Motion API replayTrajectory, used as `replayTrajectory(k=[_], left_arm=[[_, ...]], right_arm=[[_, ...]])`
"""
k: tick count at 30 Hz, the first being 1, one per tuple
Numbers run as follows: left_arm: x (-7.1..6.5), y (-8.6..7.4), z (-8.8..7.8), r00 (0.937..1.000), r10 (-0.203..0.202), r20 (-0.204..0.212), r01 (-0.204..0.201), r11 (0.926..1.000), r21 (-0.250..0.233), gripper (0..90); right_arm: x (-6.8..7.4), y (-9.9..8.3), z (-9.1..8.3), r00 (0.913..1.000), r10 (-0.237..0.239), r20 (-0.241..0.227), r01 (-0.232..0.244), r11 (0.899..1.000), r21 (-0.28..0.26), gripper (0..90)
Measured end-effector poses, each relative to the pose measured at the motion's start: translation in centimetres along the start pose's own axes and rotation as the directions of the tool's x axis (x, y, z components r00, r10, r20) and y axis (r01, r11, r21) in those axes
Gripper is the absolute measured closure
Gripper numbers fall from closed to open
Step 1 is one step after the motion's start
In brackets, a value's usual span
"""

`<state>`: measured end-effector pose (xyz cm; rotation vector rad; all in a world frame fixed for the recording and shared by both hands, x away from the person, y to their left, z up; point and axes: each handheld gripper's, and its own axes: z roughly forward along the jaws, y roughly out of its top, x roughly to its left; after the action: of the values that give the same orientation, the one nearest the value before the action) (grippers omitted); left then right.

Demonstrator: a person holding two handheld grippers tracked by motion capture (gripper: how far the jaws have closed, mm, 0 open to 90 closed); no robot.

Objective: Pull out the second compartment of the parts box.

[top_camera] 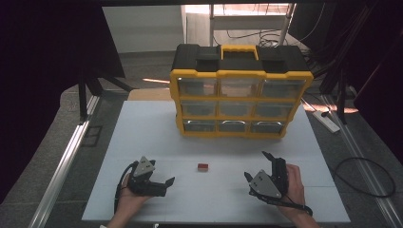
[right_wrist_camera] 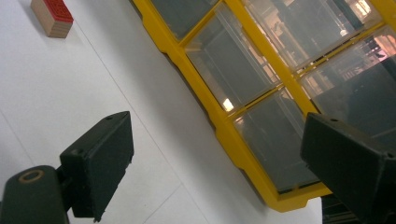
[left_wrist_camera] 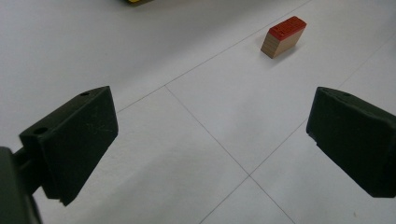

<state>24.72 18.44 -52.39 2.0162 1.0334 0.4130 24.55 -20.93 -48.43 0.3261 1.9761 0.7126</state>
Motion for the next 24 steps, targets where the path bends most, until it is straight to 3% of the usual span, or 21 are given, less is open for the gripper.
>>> replayTrajectory(k=[24], left_arm=[[0.0,0.0,0.0,1.0000,-0.001,-0.001,0.001,1.0000,-0.002,2.2]], right_arm=[[-0.7,1.6,0.3,0.9957,-0.085,0.036,0.086,0.996,-0.014,10.8]])
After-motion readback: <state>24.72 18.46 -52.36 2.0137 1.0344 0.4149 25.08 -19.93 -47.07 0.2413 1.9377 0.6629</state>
